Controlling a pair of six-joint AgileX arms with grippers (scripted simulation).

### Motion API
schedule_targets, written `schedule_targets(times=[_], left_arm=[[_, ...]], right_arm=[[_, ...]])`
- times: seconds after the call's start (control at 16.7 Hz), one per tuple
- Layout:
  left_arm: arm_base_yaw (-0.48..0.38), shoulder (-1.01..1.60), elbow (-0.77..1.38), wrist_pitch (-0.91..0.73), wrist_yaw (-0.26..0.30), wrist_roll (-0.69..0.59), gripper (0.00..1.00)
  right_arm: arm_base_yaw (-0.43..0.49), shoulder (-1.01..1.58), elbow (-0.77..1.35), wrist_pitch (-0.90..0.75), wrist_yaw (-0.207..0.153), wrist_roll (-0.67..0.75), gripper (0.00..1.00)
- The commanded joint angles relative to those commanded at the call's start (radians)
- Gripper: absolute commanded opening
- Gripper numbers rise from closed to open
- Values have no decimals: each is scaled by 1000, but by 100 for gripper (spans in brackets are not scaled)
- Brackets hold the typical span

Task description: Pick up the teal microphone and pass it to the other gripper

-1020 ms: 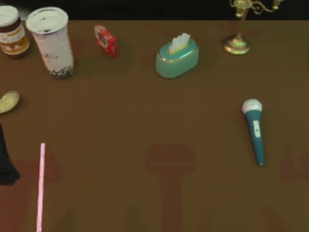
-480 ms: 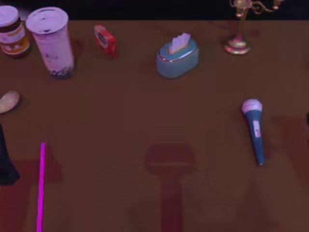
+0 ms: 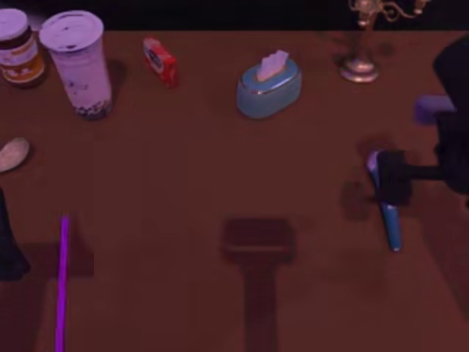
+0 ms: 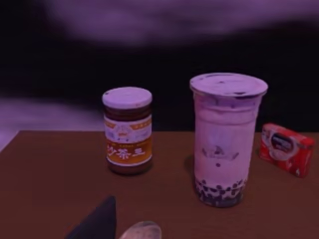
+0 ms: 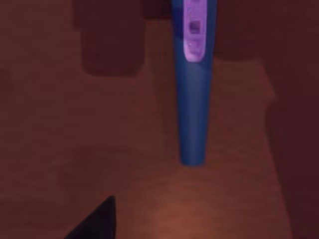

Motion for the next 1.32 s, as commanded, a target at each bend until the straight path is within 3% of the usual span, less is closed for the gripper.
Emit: schedule_targets(times=[0.3,0.72,1.32], left_arm=[[0,0,0,0,0,0,100],[0,0,0,0,0,0,100],[0,0,0,0,0,0,100]], right_arm=[[46,201,161,-99,2,50,100],[45,218,170,-101,2,52,100],[40,424,29,247,3,47,100]])
